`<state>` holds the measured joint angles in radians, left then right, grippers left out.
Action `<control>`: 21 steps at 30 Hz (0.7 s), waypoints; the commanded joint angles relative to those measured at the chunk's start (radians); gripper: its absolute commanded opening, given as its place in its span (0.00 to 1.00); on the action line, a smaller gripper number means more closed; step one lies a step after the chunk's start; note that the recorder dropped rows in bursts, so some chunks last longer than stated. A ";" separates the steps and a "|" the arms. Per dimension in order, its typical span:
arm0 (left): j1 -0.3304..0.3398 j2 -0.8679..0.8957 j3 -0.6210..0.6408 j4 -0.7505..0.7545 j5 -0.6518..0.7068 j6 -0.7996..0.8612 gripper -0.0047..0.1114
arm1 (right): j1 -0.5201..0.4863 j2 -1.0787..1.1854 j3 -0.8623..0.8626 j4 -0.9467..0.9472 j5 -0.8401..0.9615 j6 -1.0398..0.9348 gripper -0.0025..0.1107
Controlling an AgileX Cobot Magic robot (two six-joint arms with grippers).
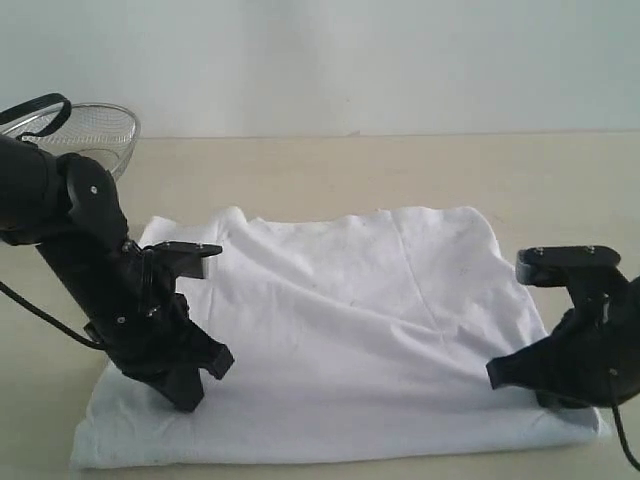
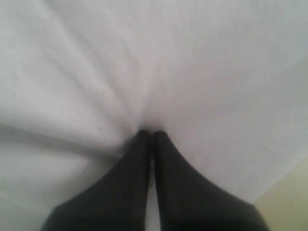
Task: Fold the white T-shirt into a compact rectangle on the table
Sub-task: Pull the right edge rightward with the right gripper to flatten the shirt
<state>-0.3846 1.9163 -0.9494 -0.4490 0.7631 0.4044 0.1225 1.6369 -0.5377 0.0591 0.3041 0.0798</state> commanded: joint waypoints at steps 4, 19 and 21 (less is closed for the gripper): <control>-0.008 0.027 0.017 0.028 0.014 0.003 0.08 | 0.000 -0.084 0.085 -0.002 0.280 0.011 0.02; -0.008 0.027 0.017 -0.005 -0.022 0.023 0.08 | -0.235 -0.337 -0.029 -0.064 0.268 0.014 0.02; -0.008 0.027 0.017 -0.009 -0.030 0.031 0.08 | -0.311 -0.326 -0.040 -0.059 0.268 -0.008 0.02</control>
<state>-0.3846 1.9163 -0.9494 -0.4751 0.7655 0.4243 -0.1112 1.3064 -0.5576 0.0115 0.5480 0.0972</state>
